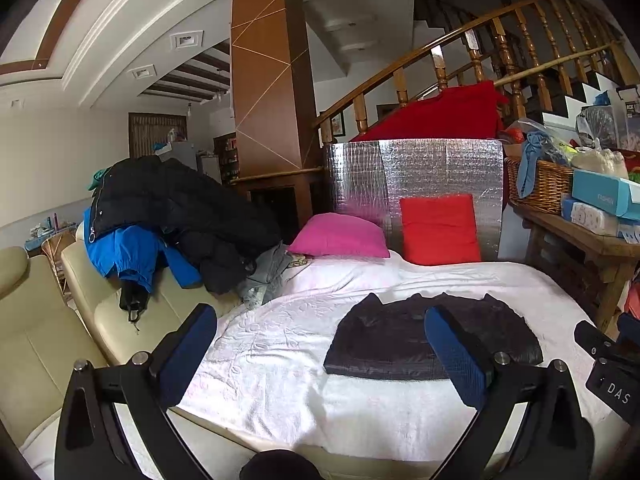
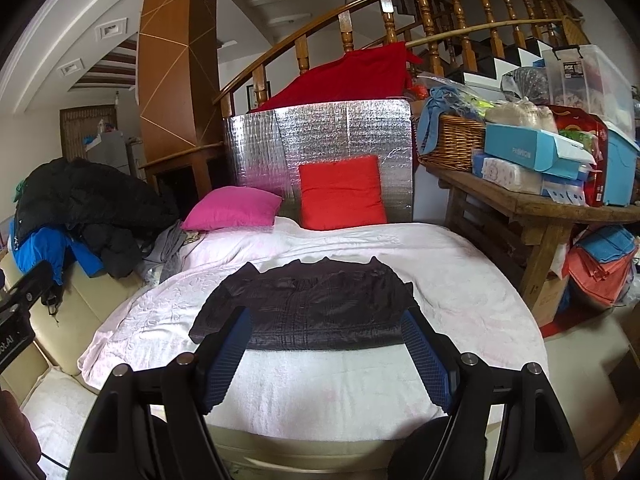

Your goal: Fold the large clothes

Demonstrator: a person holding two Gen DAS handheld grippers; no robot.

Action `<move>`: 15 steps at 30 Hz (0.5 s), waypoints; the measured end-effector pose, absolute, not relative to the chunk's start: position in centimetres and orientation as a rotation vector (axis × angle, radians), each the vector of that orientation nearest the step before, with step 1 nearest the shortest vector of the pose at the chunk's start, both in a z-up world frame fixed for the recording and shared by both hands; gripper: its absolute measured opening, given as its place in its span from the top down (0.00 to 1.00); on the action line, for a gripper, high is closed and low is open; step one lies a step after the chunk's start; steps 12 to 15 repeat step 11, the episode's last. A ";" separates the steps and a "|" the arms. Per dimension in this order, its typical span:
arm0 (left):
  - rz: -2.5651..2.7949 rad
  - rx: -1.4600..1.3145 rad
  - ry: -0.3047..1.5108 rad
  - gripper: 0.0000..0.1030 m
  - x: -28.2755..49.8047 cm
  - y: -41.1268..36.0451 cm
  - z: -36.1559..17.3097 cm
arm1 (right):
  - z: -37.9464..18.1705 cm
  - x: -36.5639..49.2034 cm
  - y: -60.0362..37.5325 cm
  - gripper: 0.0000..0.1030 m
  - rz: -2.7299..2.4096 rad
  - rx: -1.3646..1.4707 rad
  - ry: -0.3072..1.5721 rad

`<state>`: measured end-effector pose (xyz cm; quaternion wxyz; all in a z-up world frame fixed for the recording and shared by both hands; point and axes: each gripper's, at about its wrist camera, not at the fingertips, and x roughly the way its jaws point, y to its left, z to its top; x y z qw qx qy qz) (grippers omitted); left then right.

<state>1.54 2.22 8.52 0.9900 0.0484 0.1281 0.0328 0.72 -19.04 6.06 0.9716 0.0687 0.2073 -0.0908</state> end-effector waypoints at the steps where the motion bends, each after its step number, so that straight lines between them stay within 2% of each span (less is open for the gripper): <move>1: 0.070 0.094 0.257 0.00 1.6 2.3 8.5 | 6.1 0.9 -18.9 0.22 -0.182 0.134 0.419; 15: 0.053 0.064 0.286 0.00 5.3 2.2 8.6 | 5.9 4.7 -20.4 0.22 -0.168 0.128 0.433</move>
